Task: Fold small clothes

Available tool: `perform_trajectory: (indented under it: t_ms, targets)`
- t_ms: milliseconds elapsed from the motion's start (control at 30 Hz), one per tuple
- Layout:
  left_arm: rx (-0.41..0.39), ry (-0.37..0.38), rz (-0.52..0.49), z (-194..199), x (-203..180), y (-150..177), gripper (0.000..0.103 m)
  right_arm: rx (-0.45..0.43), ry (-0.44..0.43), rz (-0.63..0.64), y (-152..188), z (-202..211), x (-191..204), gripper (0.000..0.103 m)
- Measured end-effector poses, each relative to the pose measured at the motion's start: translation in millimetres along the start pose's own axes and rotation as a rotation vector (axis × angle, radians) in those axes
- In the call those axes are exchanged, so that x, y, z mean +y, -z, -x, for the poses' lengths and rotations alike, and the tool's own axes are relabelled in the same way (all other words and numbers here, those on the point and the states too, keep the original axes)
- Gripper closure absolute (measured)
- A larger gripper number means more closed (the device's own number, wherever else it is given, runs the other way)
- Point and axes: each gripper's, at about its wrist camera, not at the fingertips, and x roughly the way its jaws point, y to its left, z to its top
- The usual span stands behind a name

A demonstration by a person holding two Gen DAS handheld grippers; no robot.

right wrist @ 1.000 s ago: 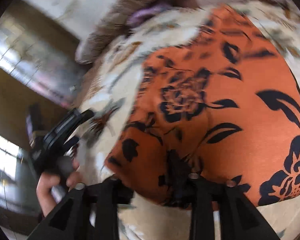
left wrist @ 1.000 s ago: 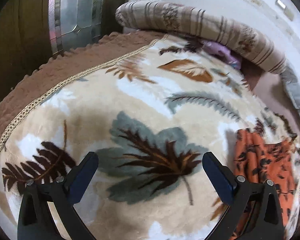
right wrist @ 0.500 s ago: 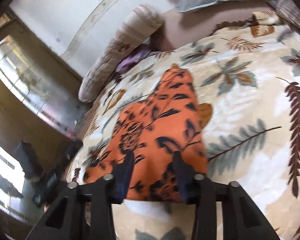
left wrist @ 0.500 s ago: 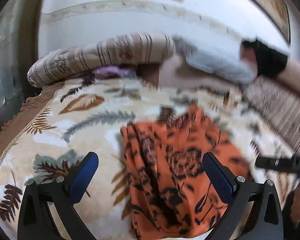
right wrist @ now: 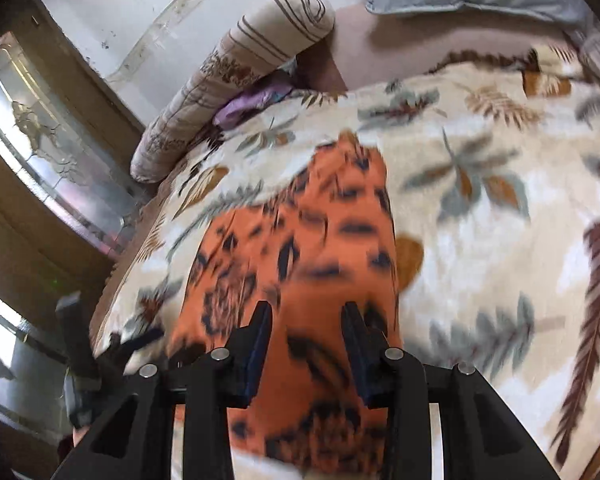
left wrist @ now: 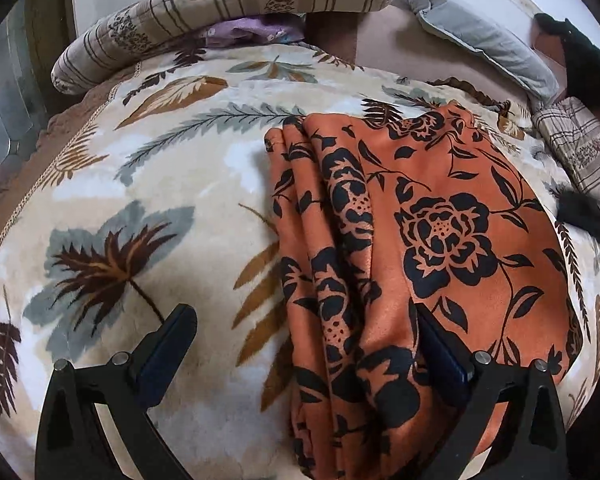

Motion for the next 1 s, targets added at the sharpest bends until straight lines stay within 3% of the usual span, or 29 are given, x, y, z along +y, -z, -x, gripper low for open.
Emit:
perform_trajectory:
  t_ms: [133,267,400,600,733,833,933,1000]
  targets:
    - [0.005,0.018,0.002,-5,3,-1,0.000,0.039,0.064,-0.037,-29,-41,-4,0.064]
    - [0.010,0.030,0.002,-8,3,-3,0.000,0.147,0.164,-0.086,-38,-95,-25,0.065]
    - [0.015,0.034,-0.001,-9,3,-3,0.000,0.165,0.170,-0.103,-49,-97,-25,0.065]
    - [0.029,0.053,0.014,-11,7,-4,0.000,0.033,0.132,-0.111,-72,-79,-14,0.065]
    - [0.028,0.056,0.012,-12,6,-4,0.000,0.148,0.194,-0.091,-74,-124,-16,0.064]
    - [0.026,0.056,0.007,-12,6,-4,0.000,0.145,0.209,-0.093,-83,-122,-12,0.061]
    - [0.030,0.059,0.011,-13,6,-4,0.000,0.098,0.141,-0.051,-92,-108,7,0.062]
    - [0.037,0.064,0.018,-13,7,-5,0.000,0.124,0.010,-0.012,-93,-107,30,0.062]
